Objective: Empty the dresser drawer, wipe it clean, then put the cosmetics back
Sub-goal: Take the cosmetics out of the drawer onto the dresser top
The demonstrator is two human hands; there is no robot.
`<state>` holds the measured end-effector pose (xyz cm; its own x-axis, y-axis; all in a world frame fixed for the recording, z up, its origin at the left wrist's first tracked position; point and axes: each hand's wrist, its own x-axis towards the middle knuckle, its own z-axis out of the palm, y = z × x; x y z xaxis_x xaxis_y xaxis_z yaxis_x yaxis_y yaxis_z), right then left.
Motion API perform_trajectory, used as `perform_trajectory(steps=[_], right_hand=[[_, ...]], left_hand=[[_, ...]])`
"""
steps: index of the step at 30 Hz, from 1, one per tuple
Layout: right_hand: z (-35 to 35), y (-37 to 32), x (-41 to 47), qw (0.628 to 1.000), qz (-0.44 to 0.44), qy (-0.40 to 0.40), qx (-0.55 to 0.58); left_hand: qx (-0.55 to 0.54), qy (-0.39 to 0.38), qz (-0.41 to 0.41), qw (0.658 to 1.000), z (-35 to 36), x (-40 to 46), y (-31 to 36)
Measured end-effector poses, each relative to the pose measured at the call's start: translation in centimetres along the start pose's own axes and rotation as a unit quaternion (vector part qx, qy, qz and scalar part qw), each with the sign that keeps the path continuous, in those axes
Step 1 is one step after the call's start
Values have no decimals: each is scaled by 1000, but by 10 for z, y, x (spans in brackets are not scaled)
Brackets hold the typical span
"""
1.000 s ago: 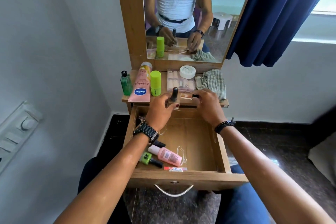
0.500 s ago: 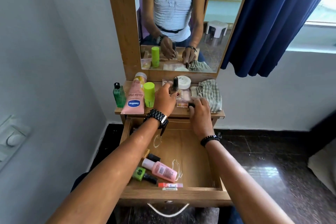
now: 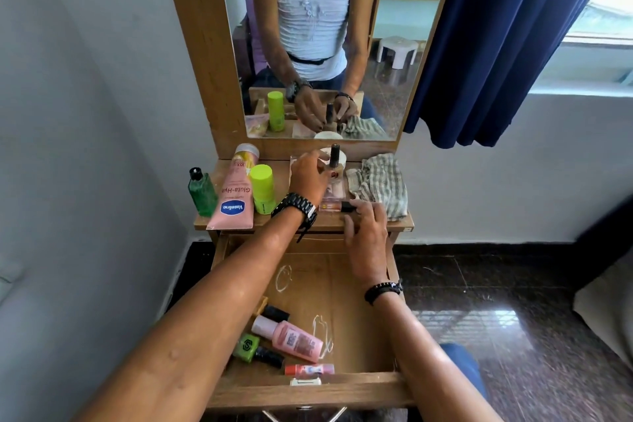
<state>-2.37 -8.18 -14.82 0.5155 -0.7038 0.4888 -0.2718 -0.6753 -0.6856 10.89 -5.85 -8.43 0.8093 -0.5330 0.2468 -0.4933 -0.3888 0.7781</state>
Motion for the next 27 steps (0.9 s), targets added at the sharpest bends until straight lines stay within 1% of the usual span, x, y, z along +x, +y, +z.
perform_trajectory(steps=[3,5,7,9,11,13,15,17,20,22,24,26,27], right_hand=[[-1,0,0,1000,13,-3,8],[-5,-1,-1,999,25,-17,16],[-11,-4,-3,998,42,-33,44],[-18,-7,-5,994,65,-26,82],[-22,-11,-9,991,76,3,108],[-26,-14,-17,988,73,17,136],[-30,-17,-26,984,84,-10,159],[-31,-19,-35,977,101,-85,167],[-25,-18,-50,946,119,-254,160],[-18,-21,-62,912,115,-374,119],[-12,-25,-73,870,85,-484,46],[-6,-29,-84,819,35,-570,-46],[-5,-30,-87,799,14,-595,-84]], left_hand=[[-12,7,3,1000,2,-5,-4],[-9,23,20,1000,2,-10,-7],[1,40,44,998,0,-20,-9],[4,39,70,997,-7,-32,-10],[-2,19,89,996,-17,-47,-12],[-15,-15,87,996,-28,-64,-18],[-31,-62,73,995,-41,-83,-26],[-14,-125,54,991,-53,-102,-40],[42,-211,7,977,-68,-129,-68],[64,-251,-17,966,-76,-145,-84],[82,-292,-40,952,-84,-158,-95],[97,-327,-67,938,-88,-167,-104],[104,-341,-79,931,-90,-170,-107]])
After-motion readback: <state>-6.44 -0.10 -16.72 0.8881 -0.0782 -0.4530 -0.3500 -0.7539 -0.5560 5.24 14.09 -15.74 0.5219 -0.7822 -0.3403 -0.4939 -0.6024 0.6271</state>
